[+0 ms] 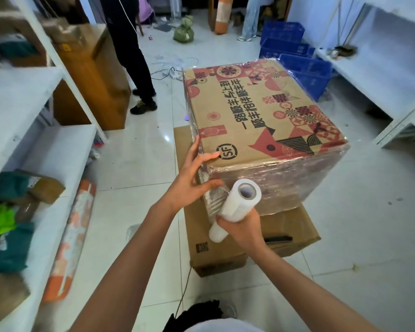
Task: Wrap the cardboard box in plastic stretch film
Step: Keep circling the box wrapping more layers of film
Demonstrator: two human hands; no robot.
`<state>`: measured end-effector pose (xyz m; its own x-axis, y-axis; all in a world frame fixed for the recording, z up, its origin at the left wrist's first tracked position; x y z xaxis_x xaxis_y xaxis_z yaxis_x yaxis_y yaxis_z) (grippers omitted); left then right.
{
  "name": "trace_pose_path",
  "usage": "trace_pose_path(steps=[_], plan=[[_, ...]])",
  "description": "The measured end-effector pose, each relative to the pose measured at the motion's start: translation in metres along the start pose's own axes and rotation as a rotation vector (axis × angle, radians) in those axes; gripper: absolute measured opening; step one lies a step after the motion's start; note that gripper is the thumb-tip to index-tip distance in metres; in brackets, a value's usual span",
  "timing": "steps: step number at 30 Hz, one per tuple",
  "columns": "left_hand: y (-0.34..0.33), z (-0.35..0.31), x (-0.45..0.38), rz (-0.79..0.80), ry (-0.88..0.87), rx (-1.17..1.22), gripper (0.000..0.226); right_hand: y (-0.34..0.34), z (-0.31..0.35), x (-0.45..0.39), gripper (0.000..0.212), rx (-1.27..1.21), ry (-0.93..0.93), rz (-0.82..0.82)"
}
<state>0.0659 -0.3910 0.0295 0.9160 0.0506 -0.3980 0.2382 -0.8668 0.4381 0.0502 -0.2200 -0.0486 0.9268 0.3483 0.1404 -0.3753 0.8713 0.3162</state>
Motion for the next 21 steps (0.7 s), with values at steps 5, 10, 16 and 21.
trace_pose_path(steps=[5,10,16,21], plan=[[0.004,0.006,0.008,-0.008,0.054,0.019,0.061,-0.013,-0.002,0.001,0.081,0.059,0.052,0.226],[0.006,0.008,0.013,0.004,0.038,0.044,0.06,-0.015,-0.008,0.001,0.077,0.21,0.018,0.317],[0.01,0.005,0.01,0.002,0.061,0.091,0.056,-0.004,-0.004,0.006,0.076,0.103,0.032,0.266],[0.009,0.004,0.012,-0.005,0.044,0.119,0.053,0.01,-0.004,0.003,0.077,0.164,0.044,0.118]])
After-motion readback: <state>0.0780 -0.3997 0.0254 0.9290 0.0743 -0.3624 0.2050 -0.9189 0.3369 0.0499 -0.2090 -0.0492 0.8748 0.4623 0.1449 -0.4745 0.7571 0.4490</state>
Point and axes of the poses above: each hand's wrist, its own x-axis away from the middle knuckle, its own y-axis out of the back of the hand, z = x × y, the point moved 4 cm from there along -x, towards the middle knuckle, and after that the axes turned 5 degrees about -y, right-handed, at the moved point
